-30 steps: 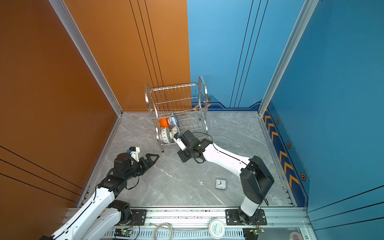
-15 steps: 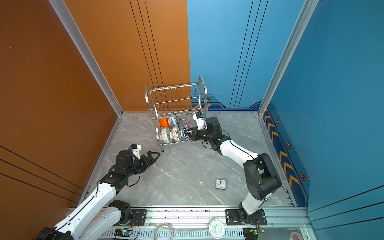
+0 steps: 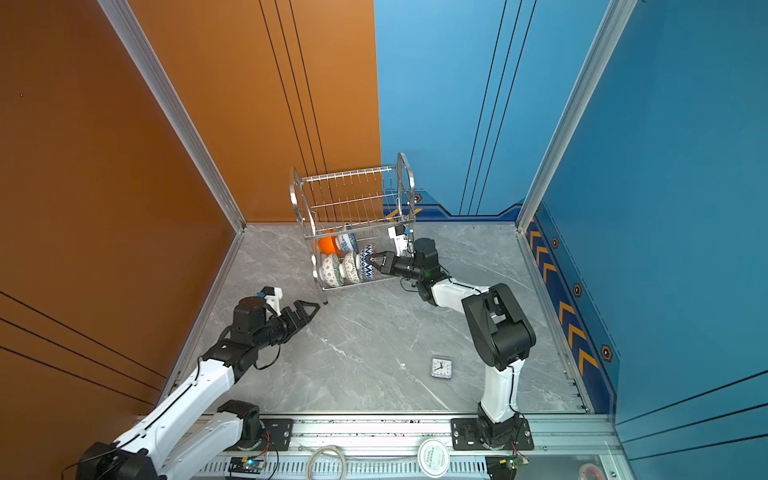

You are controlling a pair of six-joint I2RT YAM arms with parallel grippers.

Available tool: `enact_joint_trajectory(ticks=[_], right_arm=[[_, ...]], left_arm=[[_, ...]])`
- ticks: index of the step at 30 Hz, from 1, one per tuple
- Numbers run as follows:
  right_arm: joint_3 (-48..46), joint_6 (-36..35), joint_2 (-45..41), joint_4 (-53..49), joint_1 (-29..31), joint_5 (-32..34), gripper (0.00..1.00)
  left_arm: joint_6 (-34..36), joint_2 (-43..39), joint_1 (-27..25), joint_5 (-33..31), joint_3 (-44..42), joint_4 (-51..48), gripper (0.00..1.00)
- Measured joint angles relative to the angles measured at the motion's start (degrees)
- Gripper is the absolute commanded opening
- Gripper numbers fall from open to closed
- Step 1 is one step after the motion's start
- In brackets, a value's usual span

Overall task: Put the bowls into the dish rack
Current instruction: 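Carry the red-and-blue bowl with the right gripper into the rack, then push the red-and-blue bowl upright into the slots beside the lattice bowl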

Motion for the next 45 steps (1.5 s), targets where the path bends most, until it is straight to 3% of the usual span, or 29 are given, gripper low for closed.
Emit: enact_joint_trajectory(ticks=[17,45], right_arm=[[5.62,0.57,7.67,1.11,-0.33,-2.16,0.0],[11.65,-8.92,9.86,-9.6,-0.74,-1.4,0.0]], left_arm=[[0.37,1.51,2.21,1.09,0.33,0.7,0.98],[0.61,3.98,2.86,2.36,0.33,2.73,0.98]])
